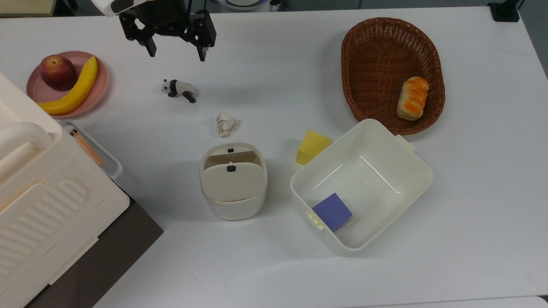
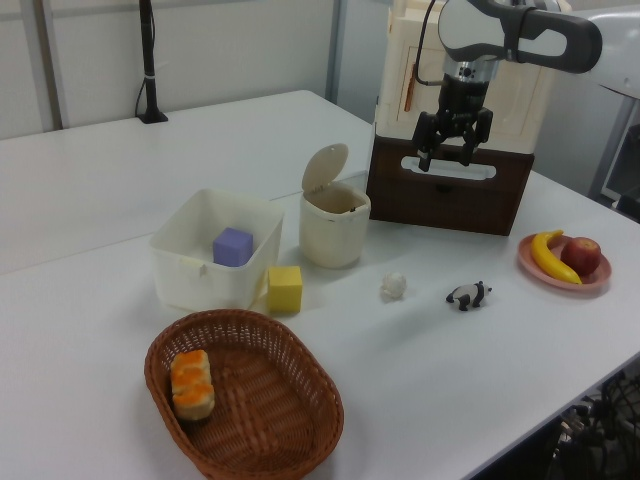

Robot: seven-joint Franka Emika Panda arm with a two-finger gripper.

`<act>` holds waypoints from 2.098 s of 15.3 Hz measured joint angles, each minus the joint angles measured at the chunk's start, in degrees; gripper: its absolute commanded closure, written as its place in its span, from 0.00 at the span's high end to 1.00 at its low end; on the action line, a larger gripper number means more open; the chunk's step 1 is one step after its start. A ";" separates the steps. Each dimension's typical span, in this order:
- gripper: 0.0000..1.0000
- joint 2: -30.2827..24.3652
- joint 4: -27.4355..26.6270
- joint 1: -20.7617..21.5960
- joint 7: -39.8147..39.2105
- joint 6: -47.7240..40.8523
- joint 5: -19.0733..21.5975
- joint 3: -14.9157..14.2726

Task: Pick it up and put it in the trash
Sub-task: 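Move the gripper down over the crumpled white paper ball, then close the gripper on the paper ball and lift it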

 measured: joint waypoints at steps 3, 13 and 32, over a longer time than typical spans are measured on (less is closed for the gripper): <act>1.00 0.31 -0.22 0.26 0.03 0.00 -0.01 0.20; 1.00 8.37 -4.52 5.16 -3.73 5.77 -0.06 0.81; 0.01 16.66 -9.56 10.49 -3.73 16.52 -7.43 0.88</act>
